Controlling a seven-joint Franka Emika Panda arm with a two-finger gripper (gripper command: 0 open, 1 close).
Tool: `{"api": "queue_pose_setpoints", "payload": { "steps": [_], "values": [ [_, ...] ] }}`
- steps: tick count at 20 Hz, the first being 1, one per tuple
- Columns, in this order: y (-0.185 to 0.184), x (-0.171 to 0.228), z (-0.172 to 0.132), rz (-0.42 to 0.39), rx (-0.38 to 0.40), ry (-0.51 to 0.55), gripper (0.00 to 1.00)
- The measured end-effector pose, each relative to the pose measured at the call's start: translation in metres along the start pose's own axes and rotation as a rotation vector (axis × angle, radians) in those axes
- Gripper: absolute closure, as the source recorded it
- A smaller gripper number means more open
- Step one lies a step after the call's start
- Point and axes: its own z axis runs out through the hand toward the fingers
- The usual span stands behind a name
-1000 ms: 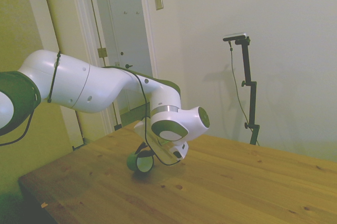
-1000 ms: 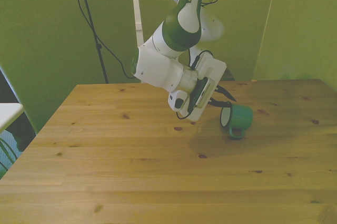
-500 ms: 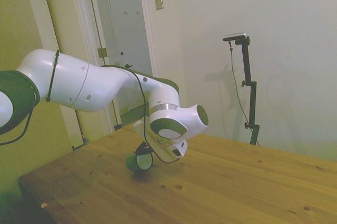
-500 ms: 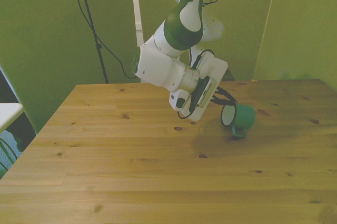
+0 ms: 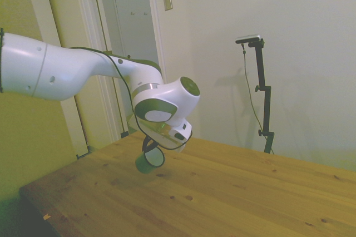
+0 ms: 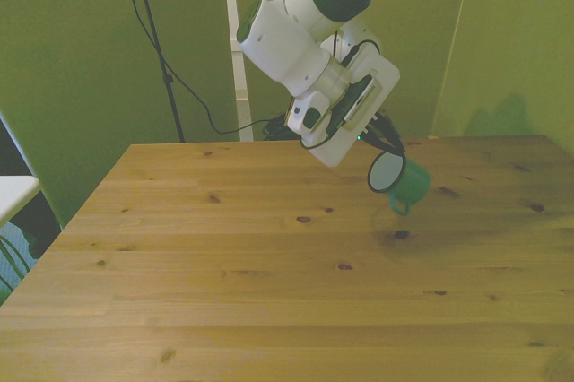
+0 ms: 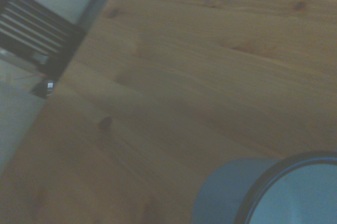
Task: Flip the mug upright
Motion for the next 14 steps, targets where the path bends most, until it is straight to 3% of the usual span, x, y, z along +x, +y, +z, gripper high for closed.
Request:
{"api": "queue_pose_setpoints", "payload": {
  "steps": [5, 11, 14],
  "values": [
    [-0.002, -0.031, -0.02, -0.005, -0.116, 0.181, 1.0],
    [-0.009, -0.059, 0.002, -0.006, -0.284, 0.318, 1.0],
    [-0.013, -0.069, 0.014, -0.014, -0.371, 0.441, 1.0]
  ]
}}
